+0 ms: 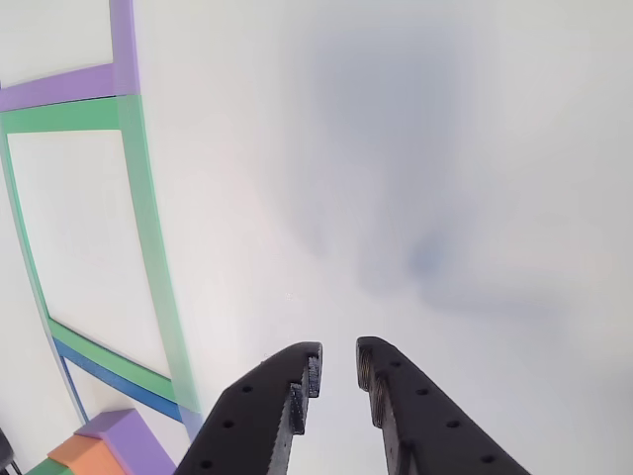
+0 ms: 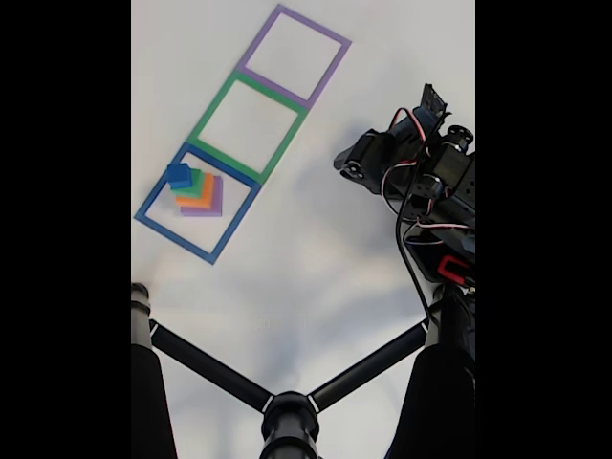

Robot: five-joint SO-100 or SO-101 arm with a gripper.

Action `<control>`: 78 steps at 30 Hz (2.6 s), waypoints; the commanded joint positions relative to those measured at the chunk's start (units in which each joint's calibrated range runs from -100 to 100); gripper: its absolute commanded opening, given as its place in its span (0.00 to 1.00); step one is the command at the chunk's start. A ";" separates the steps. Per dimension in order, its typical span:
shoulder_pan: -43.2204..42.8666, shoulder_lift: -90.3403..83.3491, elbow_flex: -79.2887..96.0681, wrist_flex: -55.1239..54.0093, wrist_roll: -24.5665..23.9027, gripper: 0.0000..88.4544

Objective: Tower of hanoi

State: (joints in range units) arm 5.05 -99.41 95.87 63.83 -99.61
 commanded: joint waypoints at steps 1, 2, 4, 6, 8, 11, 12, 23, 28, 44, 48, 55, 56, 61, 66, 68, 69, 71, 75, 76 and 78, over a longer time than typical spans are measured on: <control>0.09 -0.51 0.68 -1.39 -0.21 0.00; -0.14 -0.51 0.68 -1.39 0.16 0.00; -0.21 -0.51 0.68 -1.39 -0.02 0.00; 0.09 -0.51 0.68 -1.47 -0.39 0.01; 0.09 -0.51 0.68 -1.55 -0.39 0.02; 0.09 -0.51 0.68 -1.55 -0.21 0.02; 0.17 -0.51 0.68 -1.55 -0.21 0.02; 0.25 -0.51 0.77 -1.63 0.34 0.02; 0.09 -0.51 0.77 -1.63 0.53 0.00; 0.09 -0.51 0.77 -1.63 0.53 0.00; 0.09 -0.51 0.77 -1.63 0.53 0.00; 0.09 -0.51 0.77 -1.63 0.53 0.00; 0.09 -0.51 0.77 -1.63 0.53 0.00; 0.09 -0.51 0.77 -1.63 0.53 0.00; 0.09 -0.51 0.77 -1.63 0.53 0.00; 0.09 -0.51 0.77 -1.63 0.53 0.00; 0.09 -0.51 0.77 -1.63 0.53 0.00; 0.09 -0.51 0.77 -1.63 0.53 0.00; 0.09 -0.51 0.77 -1.63 0.53 0.00; 0.09 -0.51 0.77 -1.63 0.53 0.00; 0.09 -0.51 0.77 -1.63 0.53 0.00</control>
State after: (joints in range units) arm 5.05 -99.41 96.39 63.20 -99.61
